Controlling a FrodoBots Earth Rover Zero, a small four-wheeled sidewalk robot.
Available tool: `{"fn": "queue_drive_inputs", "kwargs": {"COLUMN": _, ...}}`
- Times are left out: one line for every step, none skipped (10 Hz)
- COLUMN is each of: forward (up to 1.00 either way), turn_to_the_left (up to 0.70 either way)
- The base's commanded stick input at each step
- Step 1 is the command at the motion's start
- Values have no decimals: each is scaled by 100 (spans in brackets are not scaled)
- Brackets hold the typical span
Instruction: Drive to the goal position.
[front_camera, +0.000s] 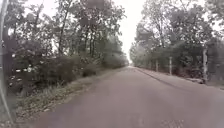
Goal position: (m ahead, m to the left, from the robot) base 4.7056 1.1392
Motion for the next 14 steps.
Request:
{"fn": "queue_drive_inputs", "kwargs": {"forward": 70, "turn_to_the_left": -1}}
{"fn": "queue_drive_inputs", "kwargs": {"forward": 70, "turn_to_the_left": -2}}
{"fn": "queue_drive_inputs", "kwargs": {"forward": 70, "turn_to_the_left": -4}}
{"fn": "queue_drive_inputs", "kwargs": {"forward": 70, "turn_to_the_left": -6}}
{"fn": "queue_drive_inputs", "kwargs": {"forward": 70, "turn_to_the_left": -5}}
{"fn": "queue_drive_inputs", "kwargs": {"forward": 70, "turn_to_the_left": -4}}
{"fn": "queue_drive_inputs", "kwargs": {"forward": 70, "turn_to_the_left": -4}}
{"fn": "queue_drive_inputs", "kwargs": {"forward": 70, "turn_to_the_left": -4}}
{"fn": "queue_drive_inputs", "kwargs": {"forward": 70, "turn_to_the_left": 0}}
{"fn": "queue_drive_inputs", "kwargs": {"forward": 70, "turn_to_the_left": 0}}
{"fn": "queue_drive_inputs", "kwargs": {"forward": 70, "turn_to_the_left": 0}}
{"fn": "queue_drive_inputs", "kwargs": {"forward": 70, "turn_to_the_left": 0}}
{"fn": "queue_drive_inputs", "kwargs": {"forward": 70, "turn_to_the_left": 0}}
{"fn": "queue_drive_inputs", "kwargs": {"forward": 70, "turn_to_the_left": 0}}
